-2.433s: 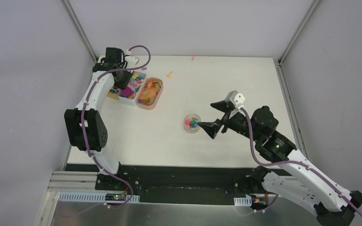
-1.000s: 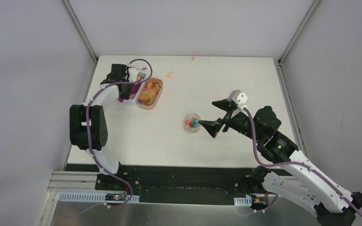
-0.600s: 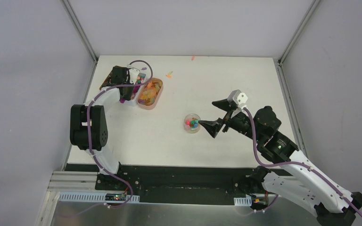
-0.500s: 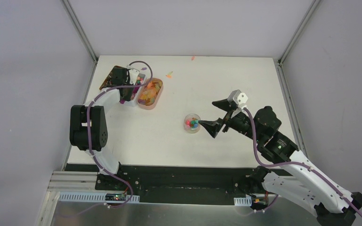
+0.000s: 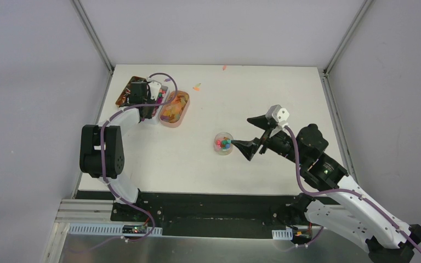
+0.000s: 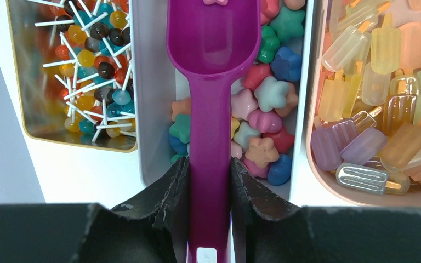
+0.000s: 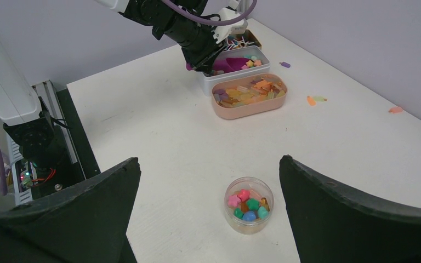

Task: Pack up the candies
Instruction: Scoop the fake candies from the storage box.

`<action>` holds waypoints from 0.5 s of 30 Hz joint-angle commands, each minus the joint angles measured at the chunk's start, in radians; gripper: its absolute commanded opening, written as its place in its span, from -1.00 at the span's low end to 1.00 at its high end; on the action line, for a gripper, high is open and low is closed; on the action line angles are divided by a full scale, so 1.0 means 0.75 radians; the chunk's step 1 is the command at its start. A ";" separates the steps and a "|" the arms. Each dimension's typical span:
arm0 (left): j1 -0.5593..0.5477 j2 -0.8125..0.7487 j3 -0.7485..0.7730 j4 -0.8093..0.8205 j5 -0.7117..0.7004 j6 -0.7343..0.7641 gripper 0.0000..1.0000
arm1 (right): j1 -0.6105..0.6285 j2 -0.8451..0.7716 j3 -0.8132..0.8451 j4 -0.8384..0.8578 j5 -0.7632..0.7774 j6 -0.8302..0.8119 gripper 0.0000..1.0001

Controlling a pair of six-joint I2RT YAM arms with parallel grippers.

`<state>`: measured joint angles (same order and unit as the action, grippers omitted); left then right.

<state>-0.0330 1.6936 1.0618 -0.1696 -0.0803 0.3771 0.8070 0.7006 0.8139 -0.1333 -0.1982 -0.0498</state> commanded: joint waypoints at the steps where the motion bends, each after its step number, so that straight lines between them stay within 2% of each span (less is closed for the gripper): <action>1: 0.001 -0.054 -0.058 0.091 -0.007 -0.033 -1.00 | 0.006 -0.019 0.027 0.036 0.009 0.008 1.00; 15: 0.002 -0.121 -0.119 0.201 0.073 -0.049 -1.00 | 0.004 -0.037 0.028 0.020 0.025 0.000 0.99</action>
<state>-0.0326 1.6535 0.9852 -0.0731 -0.0624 0.3653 0.8070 0.6853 0.8139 -0.1337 -0.1947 -0.0502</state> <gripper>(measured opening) 0.273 0.996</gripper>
